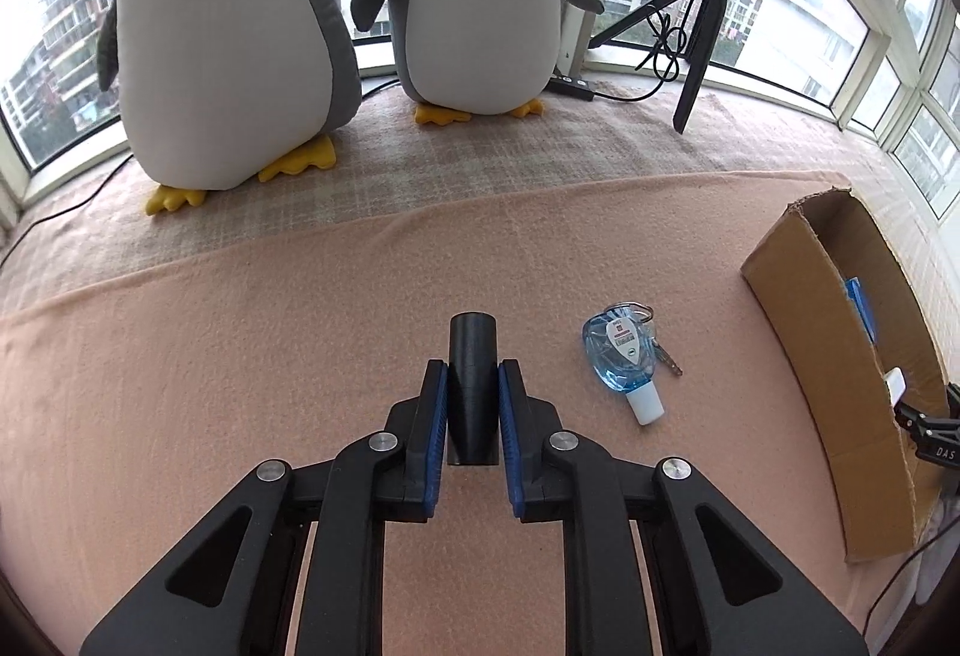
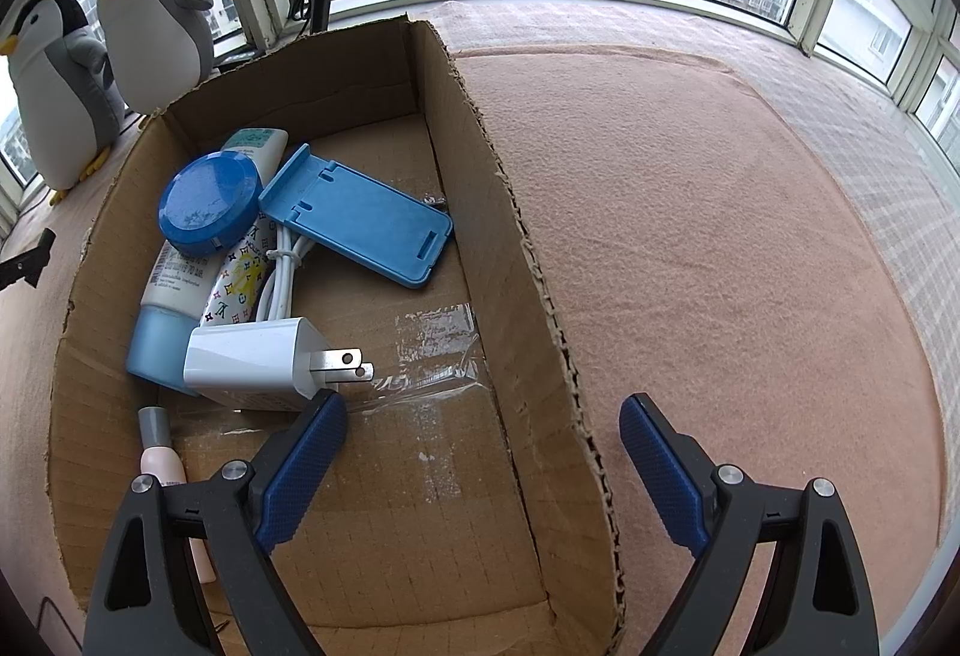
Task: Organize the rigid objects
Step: 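Close the left gripper on the black cylinder and lift it, then carry the cylinder over the box and open the left gripper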
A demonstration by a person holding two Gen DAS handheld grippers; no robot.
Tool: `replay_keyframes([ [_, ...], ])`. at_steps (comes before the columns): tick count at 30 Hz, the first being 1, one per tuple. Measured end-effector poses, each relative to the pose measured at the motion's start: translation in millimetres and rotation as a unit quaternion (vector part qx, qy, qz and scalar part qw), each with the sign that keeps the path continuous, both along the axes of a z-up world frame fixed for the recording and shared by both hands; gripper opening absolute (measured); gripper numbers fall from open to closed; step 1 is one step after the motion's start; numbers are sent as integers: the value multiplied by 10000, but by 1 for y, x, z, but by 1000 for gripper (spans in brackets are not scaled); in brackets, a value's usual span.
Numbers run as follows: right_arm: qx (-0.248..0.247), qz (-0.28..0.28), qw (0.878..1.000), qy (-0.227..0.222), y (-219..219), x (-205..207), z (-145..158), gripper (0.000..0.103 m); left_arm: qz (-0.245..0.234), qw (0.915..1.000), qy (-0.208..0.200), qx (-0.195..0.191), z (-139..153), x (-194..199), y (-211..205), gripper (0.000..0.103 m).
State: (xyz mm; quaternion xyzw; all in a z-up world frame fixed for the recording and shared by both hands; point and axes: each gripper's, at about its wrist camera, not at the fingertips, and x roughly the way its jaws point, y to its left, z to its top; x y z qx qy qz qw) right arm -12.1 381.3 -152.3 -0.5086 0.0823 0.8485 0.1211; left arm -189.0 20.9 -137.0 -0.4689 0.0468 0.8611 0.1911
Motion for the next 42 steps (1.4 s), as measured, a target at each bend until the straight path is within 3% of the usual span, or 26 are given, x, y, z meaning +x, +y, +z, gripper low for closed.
replay_keyframes([
  [8, 3, 2, 10000, 8, 0, 0, 0, 90, -381, 9979, 230, 468, 41, 25, 32, 15],
  [16, -2, -7, 10000, 18, 1, -1, 1, 90, -1022, 9909, 369, 790, 71, 39, 100, 15],
  [30, 9, -2, 10000, 26, 1, -2, 1, 90, -1551, 9843, 113, 835, 60, 43, 207, 15],
  [42, 9, -1, 10000, 27, 1, -3, 1, 90, -1669, 9838, 136, 637, 56, 47, 242, 15],
])
